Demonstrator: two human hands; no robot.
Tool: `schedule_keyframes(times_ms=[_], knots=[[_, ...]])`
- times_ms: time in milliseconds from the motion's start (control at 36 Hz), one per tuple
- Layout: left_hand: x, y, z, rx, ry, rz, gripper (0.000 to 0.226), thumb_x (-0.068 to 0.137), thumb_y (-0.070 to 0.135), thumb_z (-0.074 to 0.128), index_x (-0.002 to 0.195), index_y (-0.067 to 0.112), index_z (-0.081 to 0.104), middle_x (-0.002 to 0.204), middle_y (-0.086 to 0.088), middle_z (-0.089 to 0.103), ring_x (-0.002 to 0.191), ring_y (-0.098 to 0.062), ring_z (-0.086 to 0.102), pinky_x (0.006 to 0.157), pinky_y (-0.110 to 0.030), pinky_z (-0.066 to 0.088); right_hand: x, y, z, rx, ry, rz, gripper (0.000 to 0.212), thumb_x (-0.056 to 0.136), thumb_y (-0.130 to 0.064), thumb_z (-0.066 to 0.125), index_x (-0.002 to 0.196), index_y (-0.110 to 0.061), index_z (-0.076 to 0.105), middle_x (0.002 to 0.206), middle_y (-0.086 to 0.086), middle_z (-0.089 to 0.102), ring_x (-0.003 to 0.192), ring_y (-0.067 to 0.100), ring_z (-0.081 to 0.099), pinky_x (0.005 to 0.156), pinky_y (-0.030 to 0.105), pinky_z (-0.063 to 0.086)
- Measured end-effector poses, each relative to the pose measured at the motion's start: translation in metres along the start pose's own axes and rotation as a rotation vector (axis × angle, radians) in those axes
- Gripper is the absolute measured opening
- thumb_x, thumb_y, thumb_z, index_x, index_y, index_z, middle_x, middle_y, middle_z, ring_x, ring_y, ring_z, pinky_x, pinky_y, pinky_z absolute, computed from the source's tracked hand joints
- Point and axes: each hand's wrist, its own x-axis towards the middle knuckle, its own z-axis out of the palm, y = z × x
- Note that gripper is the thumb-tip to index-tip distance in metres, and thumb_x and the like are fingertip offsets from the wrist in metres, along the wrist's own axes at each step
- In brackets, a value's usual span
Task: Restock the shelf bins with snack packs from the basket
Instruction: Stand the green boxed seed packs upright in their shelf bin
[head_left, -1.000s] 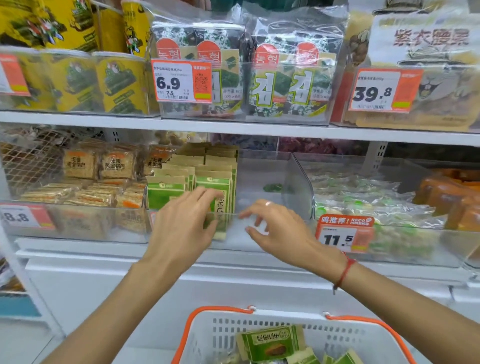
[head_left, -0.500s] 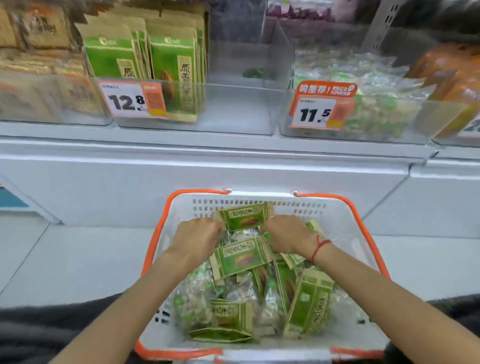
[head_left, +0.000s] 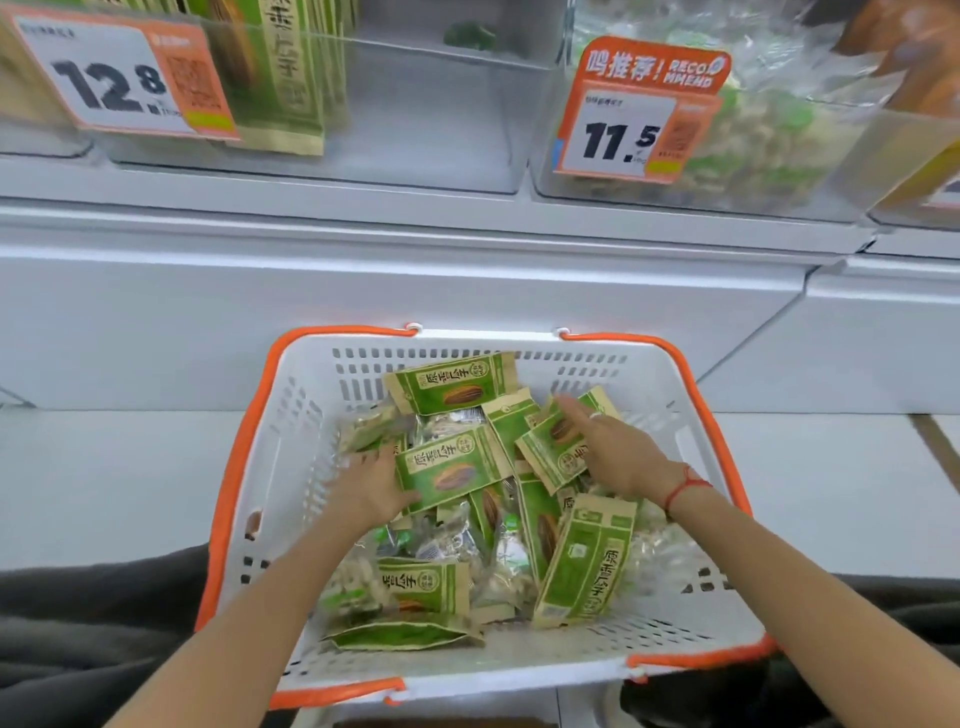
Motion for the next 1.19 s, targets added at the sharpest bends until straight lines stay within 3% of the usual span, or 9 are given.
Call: schedule_keyframes(times_ms=[139,306,444,500,639,750,861,1028,1194], knots=[[0.001,0.002,0.009,0.060,0.093,-0.030,0.078,0.071,0.060,0.070,0.134,0.019,0.048,0.131,-0.003,0.056,0.126,-0.023,0.043,0.102,-0.036,0.036,0.008,-0.007,0.006,-0.193,-0.010,-0.026,0.088,0.081,0.008,0.047,0.153,-0.024,0.007,0.157,0.002,0.023,0.096,0.025,0.061,0.066,0.028,0.040],[-0.008,0.001,-0.003,-0.008,0.175,0.010,0.074,0.069,0.054,0.075,0.129,0.019,0.053,0.133,-0.002,0.054,0.125,-0.022,0.044,0.104,-0.036,0.036,0.025,-0.005,0.000,-0.419,0.042,0.003,0.060,0.085,-0.017,0.063,0.139,-0.023,0.038,0.138,0.003,0.047,0.124,0.025,0.045,0.097,0.035,0.039],[-0.024,0.008,-0.018,-0.221,0.105,0.035,0.051,0.079,0.040,0.073,0.120,0.021,0.048,0.118,0.000,0.062,0.097,-0.018,0.060,0.067,-0.020,0.041,0.020,0.004,-0.015,-0.494,0.109,0.087,0.050,0.085,-0.022,0.064,0.132,-0.016,0.047,0.142,0.009,0.039,0.133,0.028,0.031,0.106,0.037,0.031],[-0.026,0.007,-0.026,-0.333,0.061,0.024,0.047,0.079,0.034,0.075,0.117,0.020,0.050,0.122,0.006,0.054,0.106,-0.021,0.058,0.070,-0.023,0.040,0.014,0.008,-0.018,-0.492,0.103,0.082,0.045,0.086,-0.017,0.061,0.129,-0.018,0.048,0.143,0.011,0.040,0.135,0.029,0.030,0.109,0.039,0.028],[-0.031,0.004,-0.050,-0.791,-0.068,-0.091,0.049,0.076,0.009,0.077,0.120,0.015,0.056,0.100,0.002,0.061,0.087,-0.012,0.058,0.071,-0.018,0.045,-0.001,0.010,-0.029,-0.303,0.025,0.080,0.033,0.085,-0.013,0.056,0.115,-0.026,0.053,0.109,-0.003,0.066,0.108,0.019,0.059,0.107,0.033,0.027],[-0.035,0.002,-0.066,-0.865,-0.124,-0.128,0.028,0.084,0.027,0.070,0.110,0.017,0.065,0.111,-0.003,0.065,0.097,-0.016,0.059,0.085,-0.025,0.045,-0.004,0.005,-0.052,-0.012,-0.014,0.027,0.027,0.080,-0.018,0.068,0.106,-0.026,0.066,0.110,-0.005,0.066,0.103,0.015,0.061,0.087,0.029,0.049],[-0.041,0.008,-0.075,-1.006,-0.139,-0.139,0.026,0.086,0.036,0.065,0.104,0.017,0.065,0.109,-0.002,0.066,0.095,-0.014,0.058,0.092,-0.031,0.044,-0.007,-0.010,-0.080,0.215,-0.075,-0.071,0.025,0.077,-0.026,0.077,0.101,-0.023,0.073,0.092,-0.010,0.064,0.093,0.012,0.059,0.083,0.028,0.048],[-0.047,0.028,-0.076,-1.028,-0.168,-0.031,0.028,0.088,0.033,0.063,0.114,0.026,0.056,0.110,-0.001,0.067,0.097,-0.015,0.063,0.086,-0.030,0.050,-0.017,-0.053,-0.102,0.389,-0.180,-0.191,0.035,0.077,-0.032,0.077,0.111,-0.025,0.071,0.120,-0.009,0.065,0.117,0.014,0.055,0.108,0.037,0.036],[-0.053,0.048,-0.071,-1.039,-0.300,-0.020,0.075,0.061,0.059,0.075,0.125,0.023,0.058,0.123,0.000,0.064,0.117,-0.021,0.056,0.103,-0.038,0.043,-0.014,-0.081,-0.092,0.518,-0.008,-0.217,0.066,0.067,-0.028,0.085,0.124,-0.034,0.053,0.132,-0.007,0.054,0.123,0.015,0.047,0.108,0.039,0.037]])
